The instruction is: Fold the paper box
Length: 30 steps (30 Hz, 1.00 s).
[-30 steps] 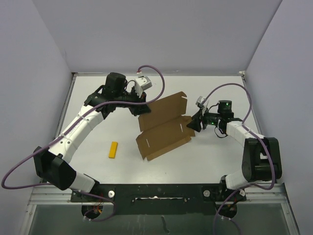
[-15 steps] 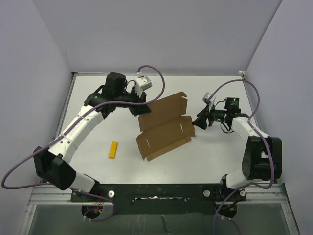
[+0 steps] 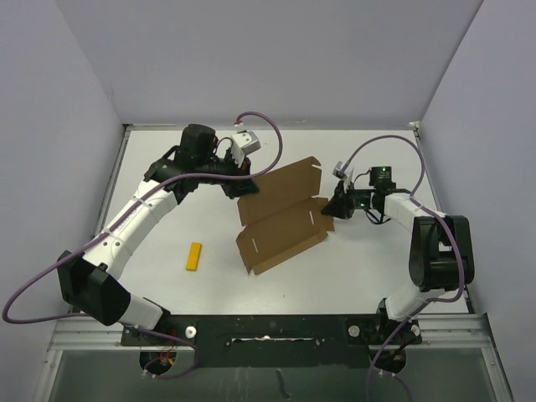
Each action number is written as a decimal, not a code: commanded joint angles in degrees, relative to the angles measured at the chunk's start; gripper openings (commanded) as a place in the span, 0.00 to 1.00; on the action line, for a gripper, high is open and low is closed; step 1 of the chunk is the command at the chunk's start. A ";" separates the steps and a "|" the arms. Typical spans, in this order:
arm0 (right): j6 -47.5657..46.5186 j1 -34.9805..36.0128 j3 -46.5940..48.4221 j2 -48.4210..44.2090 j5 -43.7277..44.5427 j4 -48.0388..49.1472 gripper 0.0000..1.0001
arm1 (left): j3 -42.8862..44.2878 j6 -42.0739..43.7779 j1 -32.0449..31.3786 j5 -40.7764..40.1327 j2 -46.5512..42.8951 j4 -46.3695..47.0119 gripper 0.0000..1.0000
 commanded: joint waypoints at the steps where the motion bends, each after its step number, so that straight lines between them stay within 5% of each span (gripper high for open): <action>1: 0.00 0.50 0.46 -3.05 -1.89 4.55 0.00 | 1.11 0.68 0.32 1.71 -2.39 2.18 0.00; 8: 7.48 2.47 -6.19 -11.71 3.97 22.82 0.00 | 2.44 -1.01 0.94 4.16 -2.67 1.57 0.00; 17: 8.57 5.79 -17.29 -11.23 10.44 46.23 0.00 | 2.12 -5.39 4.10 7.88 2.05 3.67 0.00; 30: 10.21 5.84 -19.49 -8.97 7.96 49.64 0.00 | -0.58 -8.23 4.10 8.63 3.77 5.38 0.00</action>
